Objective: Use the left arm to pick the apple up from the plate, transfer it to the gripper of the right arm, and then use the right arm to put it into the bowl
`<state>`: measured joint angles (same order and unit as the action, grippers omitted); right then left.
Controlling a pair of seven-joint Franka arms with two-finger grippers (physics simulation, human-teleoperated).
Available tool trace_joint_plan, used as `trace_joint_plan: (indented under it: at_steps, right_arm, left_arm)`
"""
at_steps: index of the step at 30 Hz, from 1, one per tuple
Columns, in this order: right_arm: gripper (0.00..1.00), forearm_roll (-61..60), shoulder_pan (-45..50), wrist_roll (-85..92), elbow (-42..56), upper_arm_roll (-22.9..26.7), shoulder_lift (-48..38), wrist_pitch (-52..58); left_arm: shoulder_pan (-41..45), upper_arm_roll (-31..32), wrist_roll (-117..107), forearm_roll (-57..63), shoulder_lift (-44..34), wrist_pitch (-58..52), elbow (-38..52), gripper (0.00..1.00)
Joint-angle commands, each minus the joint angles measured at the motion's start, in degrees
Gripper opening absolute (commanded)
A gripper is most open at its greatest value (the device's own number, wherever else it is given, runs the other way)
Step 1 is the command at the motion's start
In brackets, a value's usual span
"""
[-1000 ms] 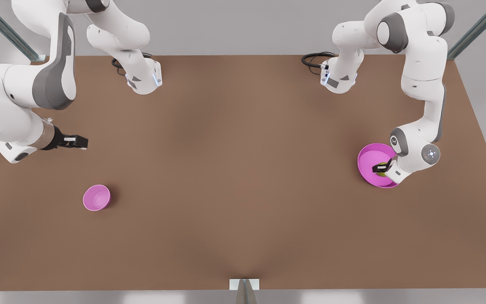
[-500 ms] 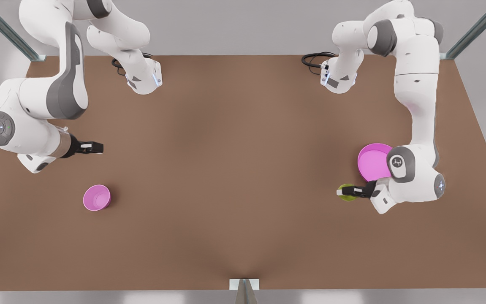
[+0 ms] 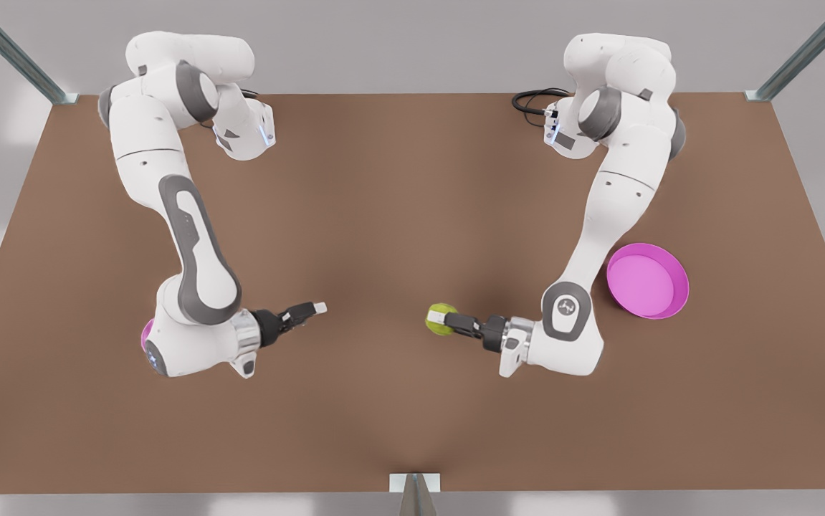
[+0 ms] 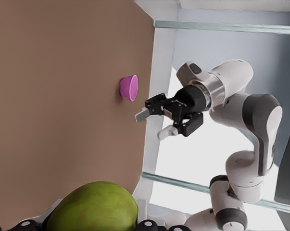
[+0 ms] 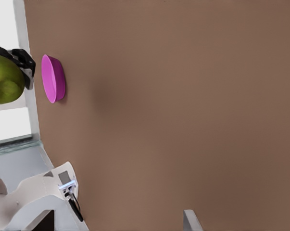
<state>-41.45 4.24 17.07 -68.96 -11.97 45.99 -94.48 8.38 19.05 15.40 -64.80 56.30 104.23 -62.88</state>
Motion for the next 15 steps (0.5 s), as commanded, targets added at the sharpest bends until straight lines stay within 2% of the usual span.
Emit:
trace_joint_plan:
  at_steps: [1, 3, 5, 10, 15]
  right_arm:
    - [0.99, -5.1, 0.0, 43.7, 0.3, -3.0, 1.4, -12.0]
    - [1.00, -7.2, 0.0, 50.2, 1.6, -7.3, 3.3, -18.7]
    - [1.00, -7.5, 0.3, 56.7, 1.3, -7.8, 3.4, -22.4]
    - [1.00, -9.8, 0.8, 69.7, 0.0, -9.2, 3.6, -29.6]
    - [1.00, -17.2, 0.9, 84.4, -2.0, -13.6, 5.3, -35.1]
  left_arm:
    - [0.7, 0.2, 1.0, -1.1, 0.4, 4.8, 0.1, 0.71]
    - [0.8, 0.9, 0.9, -1.2, 0.8, 7.2, 0.7, 0.71]
    - [1.1, 3.5, 0.9, -1.7, 1.7, 14.2, 0.7, 0.72]
    - [1.1, 3.5, 0.6, -1.7, 1.6, 14.2, 0.7, 0.72]
    - [1.1, 3.5, 0.6, -1.7, 1.6, 14.2, 0.7, 0.72]
